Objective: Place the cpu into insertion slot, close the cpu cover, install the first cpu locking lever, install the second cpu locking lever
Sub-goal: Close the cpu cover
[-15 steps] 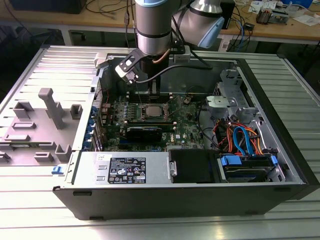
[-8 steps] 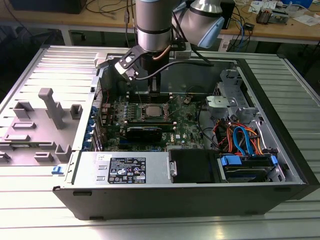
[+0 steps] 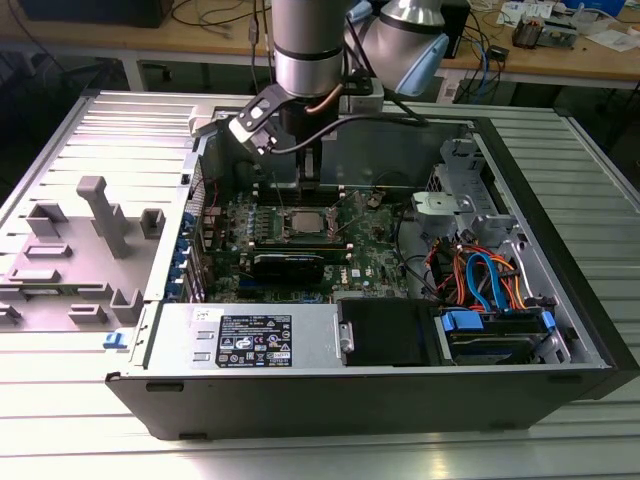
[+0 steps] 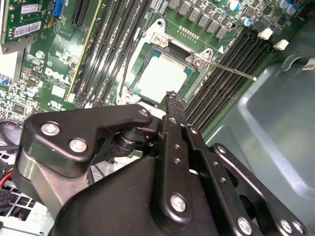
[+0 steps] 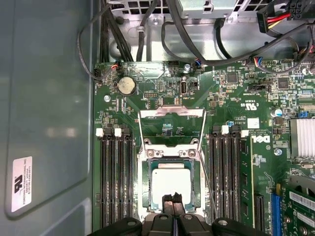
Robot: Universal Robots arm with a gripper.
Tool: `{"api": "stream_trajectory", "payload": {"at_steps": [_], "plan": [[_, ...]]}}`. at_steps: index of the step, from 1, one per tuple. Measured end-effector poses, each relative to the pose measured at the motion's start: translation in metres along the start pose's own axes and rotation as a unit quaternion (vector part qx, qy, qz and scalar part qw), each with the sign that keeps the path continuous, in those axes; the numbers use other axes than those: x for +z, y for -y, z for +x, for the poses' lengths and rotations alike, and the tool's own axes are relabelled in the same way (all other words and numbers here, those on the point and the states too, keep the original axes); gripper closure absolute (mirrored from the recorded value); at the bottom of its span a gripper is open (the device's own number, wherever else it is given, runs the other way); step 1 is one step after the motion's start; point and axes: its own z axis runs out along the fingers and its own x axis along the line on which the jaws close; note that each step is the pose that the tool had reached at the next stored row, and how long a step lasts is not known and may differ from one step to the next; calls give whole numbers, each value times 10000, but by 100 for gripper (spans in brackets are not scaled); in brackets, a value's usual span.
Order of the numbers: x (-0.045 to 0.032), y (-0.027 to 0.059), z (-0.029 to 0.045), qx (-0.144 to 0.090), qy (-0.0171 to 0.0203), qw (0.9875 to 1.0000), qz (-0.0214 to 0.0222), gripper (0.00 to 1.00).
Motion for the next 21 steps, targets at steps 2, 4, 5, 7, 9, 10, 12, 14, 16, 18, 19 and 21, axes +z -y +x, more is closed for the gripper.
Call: {"api": "stream_trajectory", "payload": {"at_steps": [2, 4, 5, 7, 9, 10, 12, 14, 16, 18, 19, 21], "plan": [[-34, -2, 1, 0, 0, 10000, 0, 89], [-51, -2, 1, 0, 0, 10000, 0, 89], [-59, -3, 1, 0, 0, 10000, 0, 89], [-71, -4, 1, 0, 0, 10000, 0, 89], [-85, -5, 1, 0, 0, 10000, 0, 89], [-91, -5, 2, 0, 0, 10000, 0, 89], [-115, -6, 2, 0, 0, 10000, 0, 89], [-129, -7, 2, 0, 0, 10000, 0, 89], [-135, -8, 3, 0, -1, 10000, -1, 89], [-136, -26, 3, -1, 1, 10000, 1, 89], [-135, -35, 3, 0, 0, 10000, 0, 89], [-134, -58, 3, 0, 0, 10000, 0, 89]]}}
